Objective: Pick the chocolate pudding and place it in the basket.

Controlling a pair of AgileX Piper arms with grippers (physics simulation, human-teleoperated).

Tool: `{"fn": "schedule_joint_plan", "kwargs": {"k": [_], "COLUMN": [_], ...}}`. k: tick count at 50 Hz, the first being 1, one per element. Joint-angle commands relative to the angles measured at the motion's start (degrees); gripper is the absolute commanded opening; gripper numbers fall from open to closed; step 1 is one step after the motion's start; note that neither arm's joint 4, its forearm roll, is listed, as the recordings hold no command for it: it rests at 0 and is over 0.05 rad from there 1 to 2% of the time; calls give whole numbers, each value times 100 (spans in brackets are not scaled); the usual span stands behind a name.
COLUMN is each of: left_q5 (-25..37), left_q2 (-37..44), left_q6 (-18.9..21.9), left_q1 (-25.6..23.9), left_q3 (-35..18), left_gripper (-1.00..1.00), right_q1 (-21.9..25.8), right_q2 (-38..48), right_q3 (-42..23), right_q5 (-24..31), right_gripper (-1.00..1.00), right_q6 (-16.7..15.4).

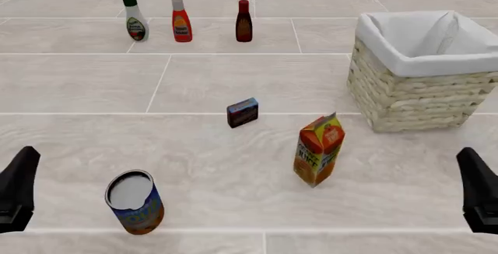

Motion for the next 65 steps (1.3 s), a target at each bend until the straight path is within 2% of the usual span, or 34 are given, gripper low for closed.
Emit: {"fn": "schedule_joint_plan", "kwargs": {"k": [1,10,22,34,38,41,45,54,65], "left_q5": [-7,-7,-6,-7,-6,-6,-7,-6,-6], "left_q2": [26,26,27,25,26,27,26,27,27], "left_q6": [-1,-2,0,-2,-2,-1,-2,-1,1], "left_q1": [0,0,0,0,0,1,1,-1,-1], "left_q3": [-15,-15,-15,-15,-15,-15,-15,-15,-15], "left_gripper": [100,100,100,100,100,100,100,100,100], "right_q1": [46,94,115,74,104,112,105,159,223], "right_q2": [6,-7,38,485,731,828,1343,1887,2627], "right_q3": [-48,-88,-175,-318,-437,-450,-619,-1054,-1612], "right_q5": [11,-21,-44,-315,-445,-537,-759,-832,-884], "right_gripper": [100,100,100,100,100,100,100,100,100], "right_q6": [141,250,106,99,114,2,49,-94,-43]}}
